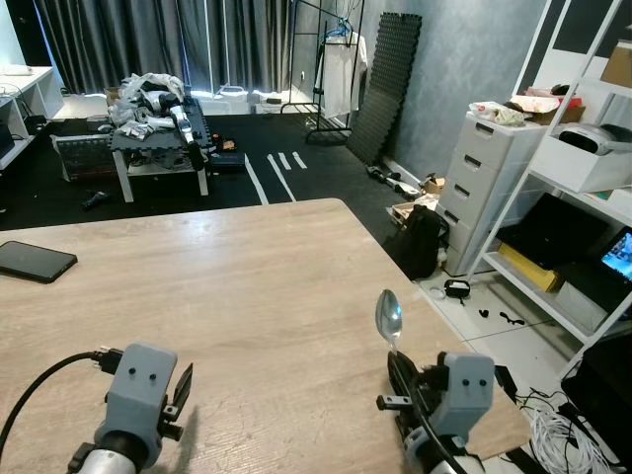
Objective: Setting the table
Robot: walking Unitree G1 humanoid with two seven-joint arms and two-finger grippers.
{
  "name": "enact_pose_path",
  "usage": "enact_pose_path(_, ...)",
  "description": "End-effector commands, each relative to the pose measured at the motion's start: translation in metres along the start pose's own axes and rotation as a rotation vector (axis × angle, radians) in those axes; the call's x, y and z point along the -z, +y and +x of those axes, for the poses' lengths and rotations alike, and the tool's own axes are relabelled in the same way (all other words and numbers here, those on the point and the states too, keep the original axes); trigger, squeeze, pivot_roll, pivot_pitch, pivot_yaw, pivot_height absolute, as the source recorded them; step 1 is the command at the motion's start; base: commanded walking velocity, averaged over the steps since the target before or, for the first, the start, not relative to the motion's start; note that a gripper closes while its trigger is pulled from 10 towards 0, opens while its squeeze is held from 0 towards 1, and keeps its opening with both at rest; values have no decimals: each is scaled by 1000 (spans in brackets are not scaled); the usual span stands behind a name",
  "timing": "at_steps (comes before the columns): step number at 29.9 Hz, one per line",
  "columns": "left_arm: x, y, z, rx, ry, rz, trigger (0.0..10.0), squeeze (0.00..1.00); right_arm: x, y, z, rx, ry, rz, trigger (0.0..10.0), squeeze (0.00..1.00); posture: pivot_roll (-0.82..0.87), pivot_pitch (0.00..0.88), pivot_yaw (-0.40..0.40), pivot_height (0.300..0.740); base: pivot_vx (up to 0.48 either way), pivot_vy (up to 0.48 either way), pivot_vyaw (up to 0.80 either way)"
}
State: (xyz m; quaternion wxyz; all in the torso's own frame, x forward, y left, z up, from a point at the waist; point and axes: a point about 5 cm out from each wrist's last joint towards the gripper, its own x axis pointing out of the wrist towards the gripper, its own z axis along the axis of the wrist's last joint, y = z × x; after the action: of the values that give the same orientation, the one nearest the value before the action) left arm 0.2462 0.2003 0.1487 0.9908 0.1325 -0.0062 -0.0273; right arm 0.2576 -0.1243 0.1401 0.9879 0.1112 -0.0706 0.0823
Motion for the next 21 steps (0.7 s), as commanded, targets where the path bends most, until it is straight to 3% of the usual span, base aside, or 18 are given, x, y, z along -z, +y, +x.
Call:
enact_pose_path(1, 0, -2, -1, 6, 1, 8, 10000, 0, 0, -2, -2, 8, 0, 7, 10000, 0, 92, 70, 28, 740, 0, 0, 0)
enact_pose_path(21, -1, -9, 4, 11, -12, -28, 10000, 0, 5, -2, 0, 16, 24, 1, 10000, 0, 92, 68, 31, 740, 0, 0, 0)
